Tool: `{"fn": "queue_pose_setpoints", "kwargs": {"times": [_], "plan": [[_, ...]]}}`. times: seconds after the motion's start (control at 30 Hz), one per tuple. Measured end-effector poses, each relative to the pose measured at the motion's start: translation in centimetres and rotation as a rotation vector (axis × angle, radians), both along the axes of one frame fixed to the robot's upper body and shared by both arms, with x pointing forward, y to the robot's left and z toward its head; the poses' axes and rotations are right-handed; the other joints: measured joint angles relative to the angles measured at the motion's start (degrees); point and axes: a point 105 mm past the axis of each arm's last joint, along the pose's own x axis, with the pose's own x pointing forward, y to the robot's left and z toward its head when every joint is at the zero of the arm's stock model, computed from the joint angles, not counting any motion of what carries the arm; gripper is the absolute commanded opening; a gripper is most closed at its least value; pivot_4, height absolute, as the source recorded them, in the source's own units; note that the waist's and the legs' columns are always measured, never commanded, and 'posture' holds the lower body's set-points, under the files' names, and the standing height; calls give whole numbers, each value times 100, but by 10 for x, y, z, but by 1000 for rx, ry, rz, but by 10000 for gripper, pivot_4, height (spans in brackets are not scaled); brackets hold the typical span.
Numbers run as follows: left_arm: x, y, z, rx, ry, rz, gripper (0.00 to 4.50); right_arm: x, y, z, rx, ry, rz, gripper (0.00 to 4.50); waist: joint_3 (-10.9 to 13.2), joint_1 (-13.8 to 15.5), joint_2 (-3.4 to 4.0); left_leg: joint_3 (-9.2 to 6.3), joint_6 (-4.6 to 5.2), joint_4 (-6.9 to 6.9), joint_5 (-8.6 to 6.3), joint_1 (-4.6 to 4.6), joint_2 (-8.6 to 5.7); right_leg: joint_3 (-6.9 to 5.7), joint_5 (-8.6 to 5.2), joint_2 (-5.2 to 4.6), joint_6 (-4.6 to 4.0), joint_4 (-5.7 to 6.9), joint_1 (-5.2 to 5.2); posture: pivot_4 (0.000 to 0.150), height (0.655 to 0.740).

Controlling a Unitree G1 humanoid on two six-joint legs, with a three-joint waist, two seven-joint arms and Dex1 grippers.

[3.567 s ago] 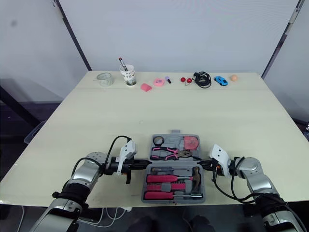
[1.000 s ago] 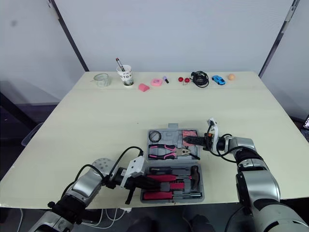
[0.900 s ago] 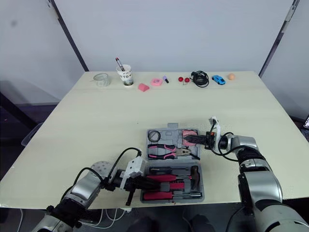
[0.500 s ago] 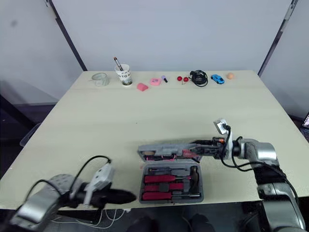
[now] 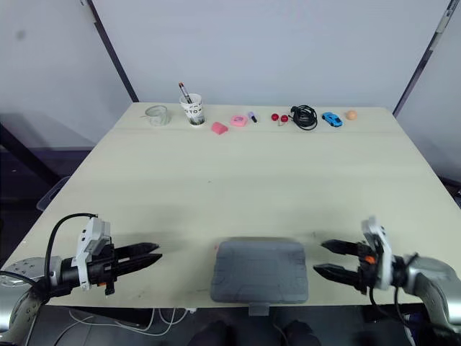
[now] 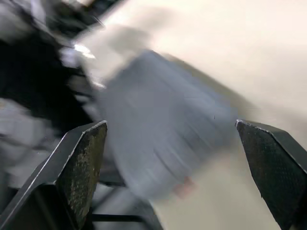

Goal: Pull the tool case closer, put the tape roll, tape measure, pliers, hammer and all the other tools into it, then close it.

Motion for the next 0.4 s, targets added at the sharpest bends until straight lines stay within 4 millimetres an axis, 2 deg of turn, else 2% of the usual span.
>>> {"fn": "queue_pose_setpoints", "kwargs": {"times": [0.07,0.1,0.13,0.4], "plan": [[2,1,0,18,-16,14,40084,-1,-11,0,-43,-62,-42,45000,-1,-30,-2,6,0,1,0,6,2,8,0,1,1,1,0,1500,7400],[3,1,0,22,-26,23,43117,-2,-15,0,-59,-85,-58,45000,-1,-31,-2,8,0,2,0,7,2,9,1,1,1,1,0,1500,7400],[4,2,0,25,-39,38,44168,-3,-23,-1,-84,-123,-85,45000,-1,-26,-4,8,0,3,0,8,2,10,1,1,0,2,0,1500,7400],[4,3,-4,60,-47,73,44168,-5,-33,-5,-116,-185,-134,45000,0,7,-3,10,0,1,0,7,3,11,1,0,-2,1,0,1500,7400]]}}
